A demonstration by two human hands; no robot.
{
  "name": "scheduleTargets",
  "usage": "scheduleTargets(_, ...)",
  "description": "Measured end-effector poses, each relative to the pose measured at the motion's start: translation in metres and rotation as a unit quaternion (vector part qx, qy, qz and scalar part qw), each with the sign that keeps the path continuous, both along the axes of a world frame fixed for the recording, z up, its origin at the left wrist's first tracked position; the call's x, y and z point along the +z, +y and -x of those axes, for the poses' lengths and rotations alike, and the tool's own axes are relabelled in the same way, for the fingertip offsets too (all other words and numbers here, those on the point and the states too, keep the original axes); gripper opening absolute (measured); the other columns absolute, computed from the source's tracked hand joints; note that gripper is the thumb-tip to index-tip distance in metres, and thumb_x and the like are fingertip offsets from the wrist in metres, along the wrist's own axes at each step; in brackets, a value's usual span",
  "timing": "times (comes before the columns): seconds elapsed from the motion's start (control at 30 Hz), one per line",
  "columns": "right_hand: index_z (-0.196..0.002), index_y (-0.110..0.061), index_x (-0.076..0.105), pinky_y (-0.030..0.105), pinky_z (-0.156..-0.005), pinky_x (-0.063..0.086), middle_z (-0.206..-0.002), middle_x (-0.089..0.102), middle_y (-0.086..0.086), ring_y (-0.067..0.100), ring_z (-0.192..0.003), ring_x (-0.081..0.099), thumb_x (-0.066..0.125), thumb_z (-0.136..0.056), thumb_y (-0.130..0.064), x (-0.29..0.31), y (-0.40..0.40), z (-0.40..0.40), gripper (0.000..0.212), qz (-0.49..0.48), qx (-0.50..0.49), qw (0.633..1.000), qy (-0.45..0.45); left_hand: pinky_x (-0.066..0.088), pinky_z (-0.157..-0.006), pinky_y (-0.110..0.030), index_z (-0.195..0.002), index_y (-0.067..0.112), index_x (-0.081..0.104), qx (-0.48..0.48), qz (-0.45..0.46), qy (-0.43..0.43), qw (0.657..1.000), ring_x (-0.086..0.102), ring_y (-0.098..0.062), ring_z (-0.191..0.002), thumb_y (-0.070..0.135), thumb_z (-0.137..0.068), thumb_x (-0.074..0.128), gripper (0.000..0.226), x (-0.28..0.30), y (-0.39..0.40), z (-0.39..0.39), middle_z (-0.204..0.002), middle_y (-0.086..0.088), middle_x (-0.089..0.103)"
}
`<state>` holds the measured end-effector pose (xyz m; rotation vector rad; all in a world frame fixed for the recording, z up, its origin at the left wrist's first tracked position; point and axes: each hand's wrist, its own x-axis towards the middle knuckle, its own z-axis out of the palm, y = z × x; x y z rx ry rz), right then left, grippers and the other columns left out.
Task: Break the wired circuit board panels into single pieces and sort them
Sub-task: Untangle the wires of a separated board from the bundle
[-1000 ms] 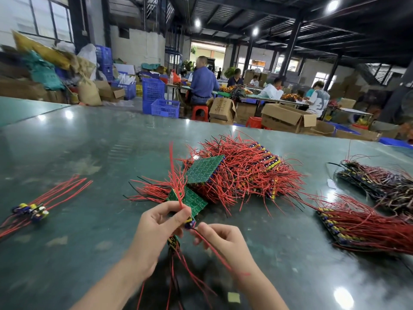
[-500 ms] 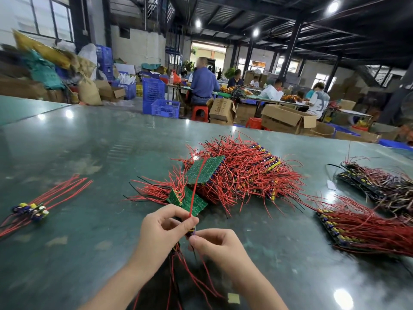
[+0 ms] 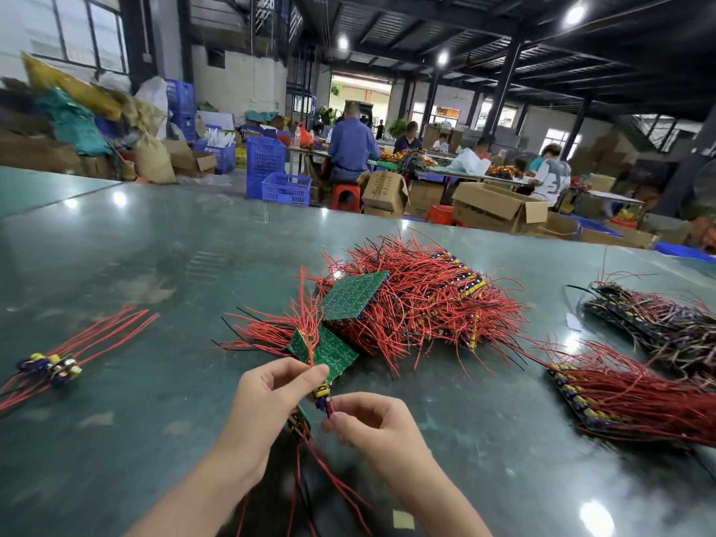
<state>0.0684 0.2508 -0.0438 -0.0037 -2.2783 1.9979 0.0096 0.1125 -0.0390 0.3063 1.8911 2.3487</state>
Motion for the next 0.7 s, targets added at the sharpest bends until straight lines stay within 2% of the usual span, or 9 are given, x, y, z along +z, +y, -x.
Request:
scheduleTargets(0.03, -0.08, -0.02, 0.072, 0.015, -0.063, 0.045, -0.064, 0.069, -0.005, 0.002, -0.057, 0.054, 0.062, -0.084, 0.004, 0.0, -0.001, 0.0, 0.026, 0.002, 0.003, 1.0, 0.006, 0.038, -0.07, -0.033, -0.059, 0.017, 0.068, -0.017, -0.019, -0.033, 0.999, 0.057, -0.014, -0.058, 0.04, -0.051, 0.078, 0.026, 0.001, -0.001, 0.001, -0.06, -0.003, 0.064)
scheduleTargets(0.13, -0.08, -0.022, 0.072, 0.013, -0.063, 0.043, -0.063, 0.068, -0.007, 0.001, -0.061, 0.056, 0.06, -0.085, 0.006, 0.0, -0.002, -0.001, 0.03, 0.003, 0.006, 1.0, 0.028, 0.035, -0.065, -0.03, -0.058, 0.019, 0.066, -0.054, -0.061, -0.1, 0.992, 0.059, -0.009, -0.051, 0.036, -0.048, 0.079, 0.024, 0.003, -0.001, 0.002, -0.06, -0.002, 0.064)
scheduleTargets(0.23, -0.08, -0.025, 0.072, 0.014, -0.064, 0.043, -0.063, 0.067, -0.007, 0.001, -0.062, 0.056, 0.06, -0.086, 0.005, -0.002, -0.001, 0.001, 0.033, -0.023, -0.024, 0.999, 0.041, 0.038, -0.063, -0.027, -0.061, 0.023, 0.067, -0.031, 0.003, -0.022, 0.999, 0.055, -0.003, -0.055, 0.041, -0.06, 0.073, 0.018, 0.001, 0.0, 0.003, -0.062, 0.002, 0.064)
scheduleTargets(0.3, -0.082, -0.026, 0.072, 0.016, -0.063, 0.041, -0.063, 0.064, -0.009, 0.002, -0.06, 0.053, 0.062, -0.085, 0.0, -0.006, 0.0, 0.003, 0.028, -0.09, -0.065, 0.992, 0.059, 0.04, -0.064, -0.026, -0.066, 0.024, 0.069, -0.02, 0.025, 0.024, 0.999, 0.055, -0.001, -0.059, 0.042, -0.064, 0.07, 0.018, 0.0, 0.001, 0.001, -0.064, 0.004, 0.065)
scheduleTargets(0.37, -0.088, -0.024, 0.074, 0.012, -0.061, 0.038, -0.061, 0.062, -0.019, -0.001, -0.057, 0.051, 0.065, -0.084, -0.007, -0.01, 0.001, 0.005, 0.02, -0.182, -0.1, 0.974, 0.091, 0.044, -0.065, -0.022, -0.073, 0.023, 0.069, -0.035, 0.032, 0.043, 0.998, 0.058, -0.004, -0.064, 0.043, -0.061, 0.073, 0.024, -0.003, 0.002, 0.0, -0.069, 0.002, 0.067)
scheduleTargets(0.43, -0.09, -0.023, 0.075, 0.007, -0.06, 0.037, -0.061, 0.059, -0.03, -0.005, -0.06, 0.054, 0.069, -0.084, -0.014, -0.012, 0.001, 0.006, 0.012, -0.232, -0.116, 0.958, 0.122, 0.048, -0.068, -0.02, -0.078, 0.019, 0.068, -0.045, 0.061, 0.066, 0.995, 0.062, -0.009, -0.069, 0.034, -0.058, 0.081, 0.028, -0.006, 0.002, 0.0, -0.073, -0.002, 0.069)
scheduleTargets(0.57, -0.09, -0.023, 0.074, 0.007, -0.067, 0.037, -0.07, 0.059, -0.028, -0.01, -0.07, 0.055, 0.069, -0.086, -0.023, -0.012, 0.002, 0.005, 0.007, -0.271, -0.128, 0.942, 0.15, 0.052, -0.073, -0.021, -0.08, 0.014, 0.069, -0.035, 0.077, 0.069, 0.994, 0.065, -0.012, -0.073, 0.009, -0.064, 0.082, 0.021, -0.008, 0.001, 0.003, -0.075, -0.004, 0.071)
scheduleTargets(0.63, -0.09, -0.023, 0.072, 0.009, -0.069, 0.037, -0.07, 0.056, -0.029, -0.011, -0.07, 0.053, 0.066, -0.088, -0.024, -0.013, 0.003, 0.005, 0.007, -0.296, -0.127, 0.935, 0.151, 0.052, -0.071, -0.018, -0.078, 0.013, 0.07, -0.038, 0.065, 0.058, 0.995, 0.065, -0.009, -0.071, 0.006, -0.063, 0.082, 0.02, -0.007, 0.001, 0.003, -0.074, -0.004, 0.071)
scheduleTargets(0.7, -0.088, -0.024, 0.071, 0.017, -0.076, 0.038, -0.068, 0.054, -0.028, -0.007, -0.069, 0.052, 0.063, -0.089, -0.023, -0.012, 0.004, 0.005, 0.008, -0.323, -0.124, 0.926, 0.149, 0.051, -0.067, -0.014, -0.077, 0.012, 0.07, -0.047, 0.054, 0.051, 0.996, 0.064, -0.006, -0.068, 0.002, -0.063, 0.081, 0.02, -0.007, 0.002, 0.002, -0.071, -0.003, 0.071)
